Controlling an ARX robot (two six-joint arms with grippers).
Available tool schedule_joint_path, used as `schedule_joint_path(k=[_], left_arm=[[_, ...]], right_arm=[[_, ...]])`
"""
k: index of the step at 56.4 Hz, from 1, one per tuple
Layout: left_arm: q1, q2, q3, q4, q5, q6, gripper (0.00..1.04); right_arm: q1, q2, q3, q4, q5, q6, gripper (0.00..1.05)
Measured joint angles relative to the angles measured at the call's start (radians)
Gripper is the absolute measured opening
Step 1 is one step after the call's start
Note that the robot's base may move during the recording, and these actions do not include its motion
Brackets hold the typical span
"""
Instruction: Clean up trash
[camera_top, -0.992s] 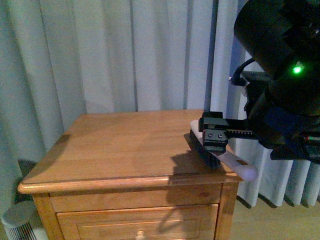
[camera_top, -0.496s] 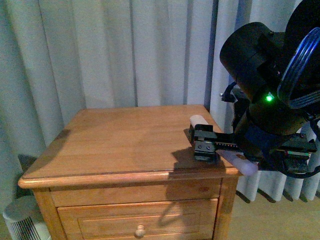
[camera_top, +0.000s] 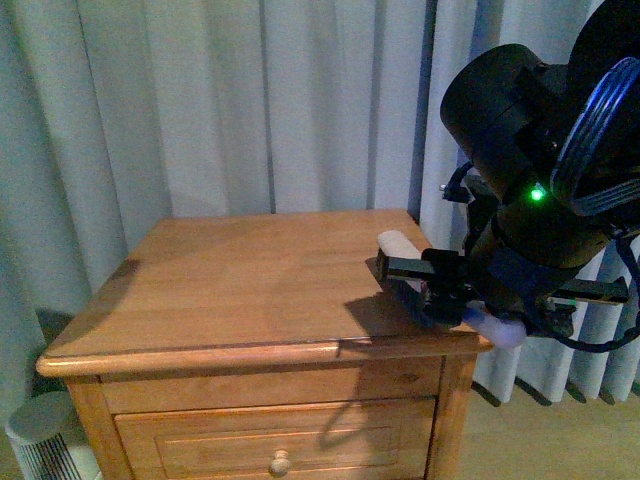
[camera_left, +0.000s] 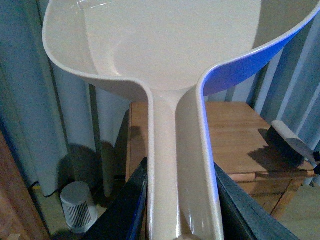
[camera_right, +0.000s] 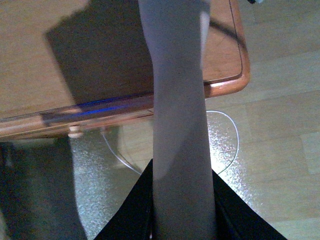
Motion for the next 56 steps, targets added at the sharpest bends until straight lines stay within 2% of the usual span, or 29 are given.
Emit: schedule_joint_path(k=[10, 13, 19, 28, 42, 56], left_arm=[[0.000, 0.000, 0.000, 0.000, 0.000, 0.000, 0.29], [0.000, 0.000, 0.000, 0.000, 0.000, 0.000, 0.29], [0.000, 0.000, 0.000, 0.000, 0.000, 0.000, 0.29], [0.000, 0.000, 0.000, 0.000, 0.000, 0.000, 0.29], [0.000, 0.000, 0.000, 0.000, 0.000, 0.000, 0.29], [0.000, 0.000, 0.000, 0.000, 0.000, 0.000, 0.29]], right_arm=[[-0.007, -0.002, -0.001, 0.019, 0.006, -0.020, 0.20], [-0.006, -0.015, -0.016, 0.056, 0.046, -0.060, 0.20], [-0.001, -0.105, -0.088, 0.212, 0.152, -0.203, 0.20], [0.011, -0.260, -0.181, 0.397, 0.216, -0.396, 0.20], [0.052, -0.573, -0.438, 0.681, 0.281, -0.655, 0.20], [0.150, -0.931, -0.709, 0.779, 0.429, -0.760, 0.20]])
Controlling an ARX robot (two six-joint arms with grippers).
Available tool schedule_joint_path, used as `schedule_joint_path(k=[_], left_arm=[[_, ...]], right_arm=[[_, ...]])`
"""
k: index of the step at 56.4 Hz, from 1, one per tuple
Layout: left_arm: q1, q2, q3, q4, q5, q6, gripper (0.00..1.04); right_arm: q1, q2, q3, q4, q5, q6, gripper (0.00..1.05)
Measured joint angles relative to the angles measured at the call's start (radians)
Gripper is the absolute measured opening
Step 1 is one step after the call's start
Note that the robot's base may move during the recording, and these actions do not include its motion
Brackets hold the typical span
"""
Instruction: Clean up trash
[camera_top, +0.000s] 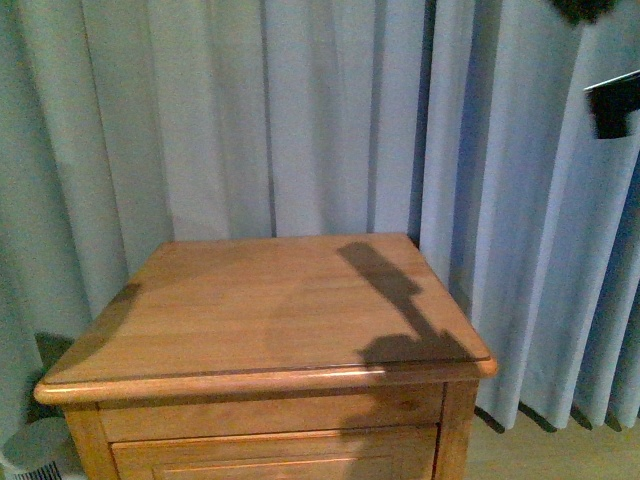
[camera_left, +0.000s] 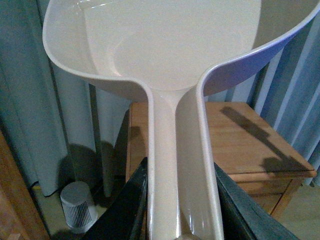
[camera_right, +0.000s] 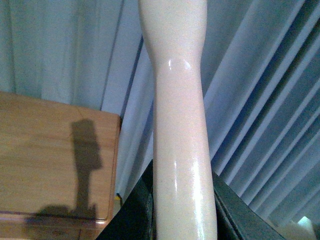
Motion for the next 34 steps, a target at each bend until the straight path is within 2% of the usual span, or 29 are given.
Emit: schedule_joint_path(k=[10, 14, 21, 34], left_arm=[[0.000, 0.000, 0.000, 0.000, 0.000, 0.000, 0.29], [0.000, 0.000, 0.000, 0.000, 0.000, 0.000, 0.29], [0.000, 0.000, 0.000, 0.000, 0.000, 0.000, 0.29], [0.000, 0.000, 0.000, 0.000, 0.000, 0.000, 0.29]], right_arm=[[0.108, -0.223, -0.123, -0.009, 0.128, -0.041, 0.20], [0.150, -0.335, -0.167, -0.055, 0.191, -0.042, 0.20], [0.158, -0.431, -0.208, -0.101, 0.234, -0.010, 0.20], [0.163, -0.492, -0.260, -0.126, 0.253, 0.031, 0.20]])
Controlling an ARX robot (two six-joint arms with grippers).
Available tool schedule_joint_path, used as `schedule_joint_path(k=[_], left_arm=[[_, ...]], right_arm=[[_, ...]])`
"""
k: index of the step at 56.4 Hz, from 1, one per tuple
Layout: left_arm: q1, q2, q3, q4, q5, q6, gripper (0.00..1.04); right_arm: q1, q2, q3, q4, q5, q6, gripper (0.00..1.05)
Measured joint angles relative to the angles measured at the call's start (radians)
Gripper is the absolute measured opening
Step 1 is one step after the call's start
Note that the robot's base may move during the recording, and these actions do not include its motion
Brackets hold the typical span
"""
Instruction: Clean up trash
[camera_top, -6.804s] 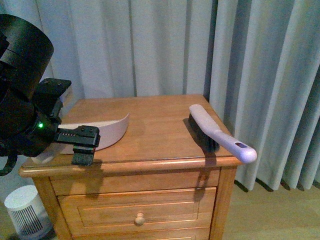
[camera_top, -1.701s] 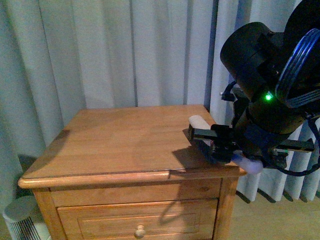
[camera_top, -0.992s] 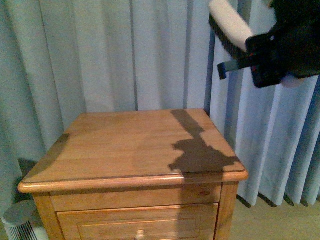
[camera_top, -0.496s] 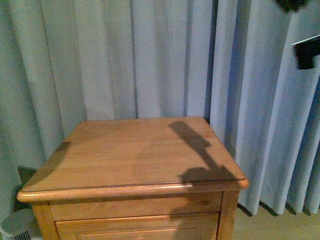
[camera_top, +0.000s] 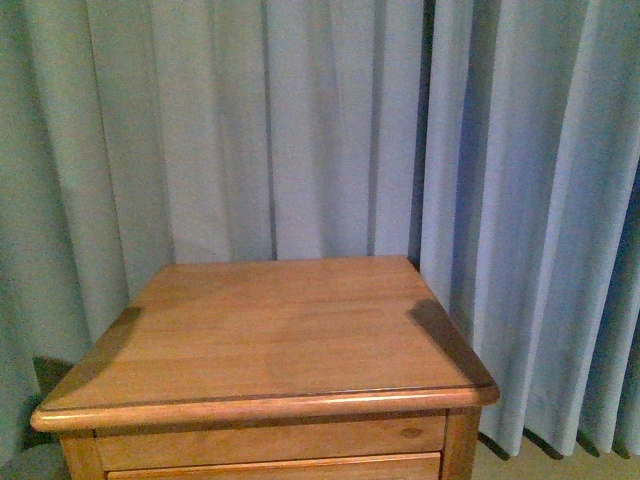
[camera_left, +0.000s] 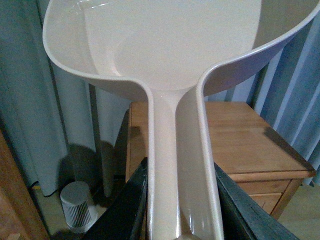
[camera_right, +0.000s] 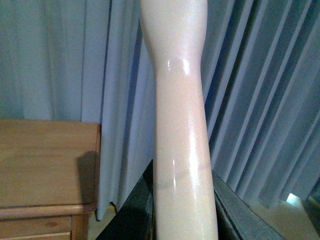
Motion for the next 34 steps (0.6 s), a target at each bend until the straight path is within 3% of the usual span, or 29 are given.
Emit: schedule_joint_path(k=[34], left_arm=[[0.000, 0.000, 0.000, 0.000, 0.000, 0.000, 0.29]], right_arm=[[0.001, -0.016, -0.018, -0.028, 0.010, 0.054, 0.20]])
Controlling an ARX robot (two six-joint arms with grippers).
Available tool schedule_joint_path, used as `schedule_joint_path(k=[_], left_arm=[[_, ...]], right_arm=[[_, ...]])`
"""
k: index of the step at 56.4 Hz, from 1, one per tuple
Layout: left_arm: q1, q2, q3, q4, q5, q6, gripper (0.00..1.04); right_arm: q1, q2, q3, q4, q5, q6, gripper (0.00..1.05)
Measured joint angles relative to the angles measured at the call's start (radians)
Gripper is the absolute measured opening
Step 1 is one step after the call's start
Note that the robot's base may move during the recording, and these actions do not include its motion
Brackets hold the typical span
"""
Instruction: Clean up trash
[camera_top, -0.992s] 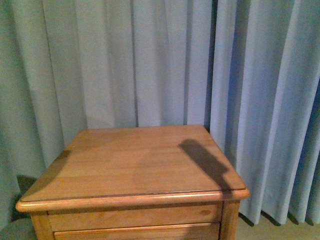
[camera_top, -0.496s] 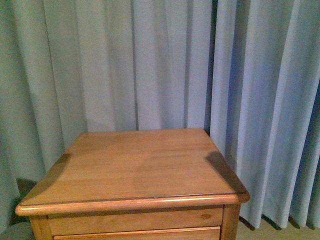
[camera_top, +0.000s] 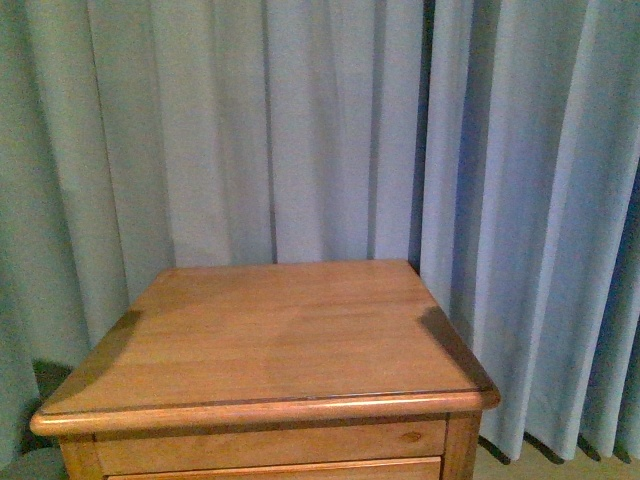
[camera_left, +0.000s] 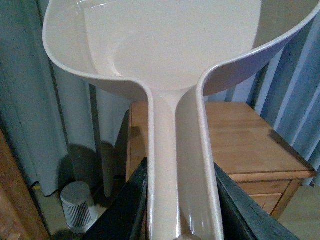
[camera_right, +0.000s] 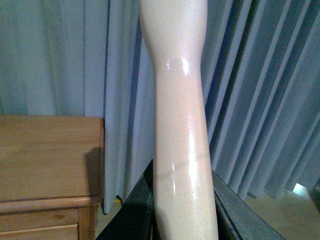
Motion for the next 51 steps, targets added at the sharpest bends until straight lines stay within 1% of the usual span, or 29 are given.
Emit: schedule_joint_path(k=[9, 27, 51], left_arm=[[0.000, 0.000, 0.000, 0.000, 0.019, 0.000, 0.29], [0.002, -0.002, -0.002, 0.000, -0.004, -0.002, 0.29], [0.003, -0.002, -0.003, 0.000, 0.003, -0.003, 0.28]], right_arm=[[0.000, -0.008, 0.000, 0.000, 0.010, 0.003, 0.20], [0.003, -0.004, -0.003, 0.000, -0.003, 0.003, 0.20], [0.002, -0.005, -0.005, 0.001, 0.004, 0.004, 0.20]])
